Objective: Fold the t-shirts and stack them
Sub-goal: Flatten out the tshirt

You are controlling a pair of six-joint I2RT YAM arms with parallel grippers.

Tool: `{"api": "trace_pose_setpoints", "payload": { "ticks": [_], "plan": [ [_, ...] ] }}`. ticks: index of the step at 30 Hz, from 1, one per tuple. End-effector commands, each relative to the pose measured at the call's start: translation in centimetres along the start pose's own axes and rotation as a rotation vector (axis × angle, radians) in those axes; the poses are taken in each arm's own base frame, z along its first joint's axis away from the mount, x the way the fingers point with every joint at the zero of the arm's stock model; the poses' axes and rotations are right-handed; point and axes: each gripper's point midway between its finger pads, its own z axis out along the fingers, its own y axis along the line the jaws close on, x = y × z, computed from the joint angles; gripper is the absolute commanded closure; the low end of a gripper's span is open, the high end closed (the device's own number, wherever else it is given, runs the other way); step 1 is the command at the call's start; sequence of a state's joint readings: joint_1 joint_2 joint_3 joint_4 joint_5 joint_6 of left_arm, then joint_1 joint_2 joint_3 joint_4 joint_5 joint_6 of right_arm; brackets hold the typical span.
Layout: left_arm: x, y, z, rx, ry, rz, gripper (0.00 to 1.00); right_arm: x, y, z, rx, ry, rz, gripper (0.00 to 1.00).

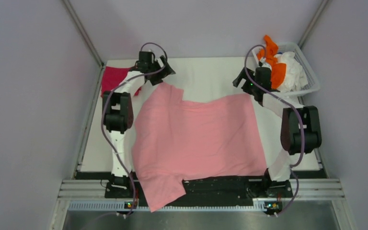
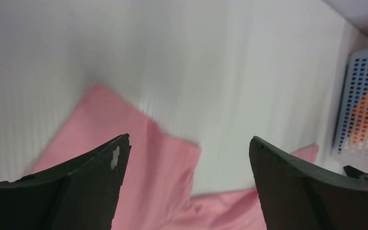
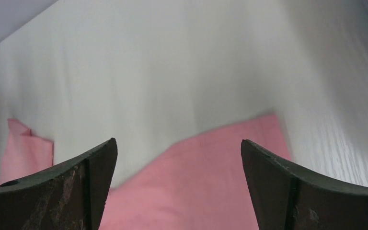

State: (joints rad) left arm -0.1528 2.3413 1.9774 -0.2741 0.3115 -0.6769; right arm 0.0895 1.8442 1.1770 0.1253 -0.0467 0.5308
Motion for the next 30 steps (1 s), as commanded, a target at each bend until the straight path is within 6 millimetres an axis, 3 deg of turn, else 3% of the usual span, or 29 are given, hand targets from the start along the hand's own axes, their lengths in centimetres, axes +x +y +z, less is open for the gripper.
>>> {"api": "trace_pose_setpoints", "payload": {
  "ticks": [1,2,6,9,12,20,23,30],
  "plan": [
    [-0.4,-2.9,-11.2,-0.057,-0.094,0.097,0.01,0.8,2.4,-6.8,-0.047,0.0,-0.088,0.01],
    [2.4,-1.0,-12.3,-0.113,-0.058,0.101,0.01,2.2,2.6,-7.7,-0.037,0.023,-0.106,0.01],
    [10.6,3.1,-16.6,-0.286,0.04,0.163,0.01,8.5,2.2,-11.2,0.035,0.136,-0.151,0.01],
    [16.1,4.6,-18.1,-0.331,0.164,0.192,0.01,12.2,2.1,-13.0,0.031,0.209,-0.126,0.01],
    [19.0,6.2,-17.8,-0.364,0.24,0.179,0.01,14.5,1.2,-13.6,0.033,0.251,-0.114,0.01],
    [19.4,10.4,-13.3,-0.528,0.318,0.164,0.01,16.8,-2.0,-11.3,0.184,0.319,-0.15,0.01],
    [17.9,11.3,-11.5,-0.555,0.318,0.148,0.01,16.4,-3.2,-9.7,0.263,0.321,-0.178,0.01],
    [13.4,12.6,-7.2,-0.582,0.293,0.117,0.01,15.1,-3.6,-4.1,0.263,0.353,-0.133,0.01]
  ]
}}
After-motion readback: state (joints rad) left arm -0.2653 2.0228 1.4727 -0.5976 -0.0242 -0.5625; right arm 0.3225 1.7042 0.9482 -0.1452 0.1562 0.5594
